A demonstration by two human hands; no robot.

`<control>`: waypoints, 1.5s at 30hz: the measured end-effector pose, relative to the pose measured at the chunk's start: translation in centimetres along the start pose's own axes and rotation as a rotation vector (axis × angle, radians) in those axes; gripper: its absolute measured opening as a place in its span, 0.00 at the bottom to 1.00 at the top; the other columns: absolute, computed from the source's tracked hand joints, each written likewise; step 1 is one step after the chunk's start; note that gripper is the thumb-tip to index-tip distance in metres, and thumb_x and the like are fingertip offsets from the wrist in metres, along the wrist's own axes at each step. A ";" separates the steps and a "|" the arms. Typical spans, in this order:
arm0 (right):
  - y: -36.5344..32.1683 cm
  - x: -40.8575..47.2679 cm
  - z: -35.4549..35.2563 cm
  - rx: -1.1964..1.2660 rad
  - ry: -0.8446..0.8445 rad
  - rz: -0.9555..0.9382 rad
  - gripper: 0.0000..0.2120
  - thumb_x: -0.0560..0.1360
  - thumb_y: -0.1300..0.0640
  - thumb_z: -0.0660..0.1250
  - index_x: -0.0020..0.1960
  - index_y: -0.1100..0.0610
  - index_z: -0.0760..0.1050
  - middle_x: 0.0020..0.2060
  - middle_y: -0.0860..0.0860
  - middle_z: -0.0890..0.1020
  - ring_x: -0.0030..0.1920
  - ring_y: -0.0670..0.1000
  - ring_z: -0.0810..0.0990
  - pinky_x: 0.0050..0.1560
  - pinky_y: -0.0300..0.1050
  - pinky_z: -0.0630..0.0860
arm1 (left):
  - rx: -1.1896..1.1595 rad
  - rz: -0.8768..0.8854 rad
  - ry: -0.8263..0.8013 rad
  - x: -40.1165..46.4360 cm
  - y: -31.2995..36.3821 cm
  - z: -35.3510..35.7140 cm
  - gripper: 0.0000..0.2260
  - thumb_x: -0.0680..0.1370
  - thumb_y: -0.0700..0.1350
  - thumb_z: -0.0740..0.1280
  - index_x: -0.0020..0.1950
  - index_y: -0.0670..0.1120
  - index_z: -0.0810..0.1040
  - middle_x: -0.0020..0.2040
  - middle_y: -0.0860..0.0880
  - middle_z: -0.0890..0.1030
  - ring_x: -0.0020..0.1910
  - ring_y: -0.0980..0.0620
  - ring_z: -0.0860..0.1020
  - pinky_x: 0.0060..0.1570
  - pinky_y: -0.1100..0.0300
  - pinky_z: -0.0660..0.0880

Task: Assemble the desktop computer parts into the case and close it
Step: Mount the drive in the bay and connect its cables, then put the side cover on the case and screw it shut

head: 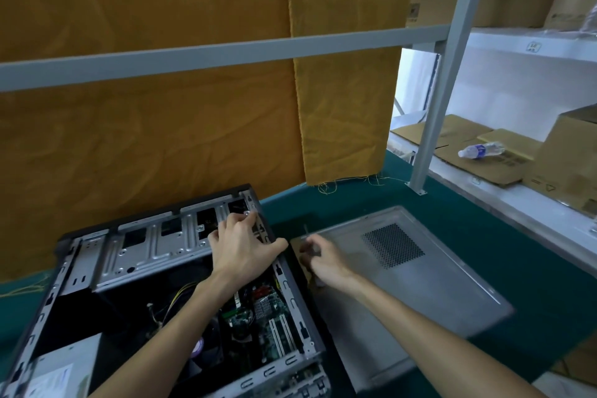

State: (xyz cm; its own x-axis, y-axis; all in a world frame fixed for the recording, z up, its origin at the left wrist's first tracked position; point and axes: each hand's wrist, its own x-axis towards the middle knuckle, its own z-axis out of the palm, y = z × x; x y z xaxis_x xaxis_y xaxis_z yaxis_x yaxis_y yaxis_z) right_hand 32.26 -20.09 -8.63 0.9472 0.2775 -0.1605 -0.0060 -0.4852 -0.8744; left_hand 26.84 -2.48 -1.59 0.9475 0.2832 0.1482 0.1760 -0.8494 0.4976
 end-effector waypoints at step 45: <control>-2.1 -3.1 0.4 -1.350 0.095 -0.121 0.20 0.80 0.73 0.56 0.71 0.70 0.65 0.61 0.61 0.82 0.61 0.61 0.82 0.55 0.51 0.76 | 0.057 0.064 0.097 -1.2 -0.5 1.2 0.31 0.76 0.65 0.64 0.74 0.48 0.71 0.68 0.46 0.71 0.69 0.43 0.67 0.70 0.48 0.60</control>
State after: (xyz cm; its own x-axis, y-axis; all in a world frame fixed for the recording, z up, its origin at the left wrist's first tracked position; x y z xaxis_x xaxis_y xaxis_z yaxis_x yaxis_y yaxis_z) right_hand 29.19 -19.64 -6.52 0.9381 0.3445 -0.0353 0.3418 -0.9046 0.2547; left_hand 25.97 -2.91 -3.05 0.9276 0.2668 0.2614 0.1333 -0.8902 0.4356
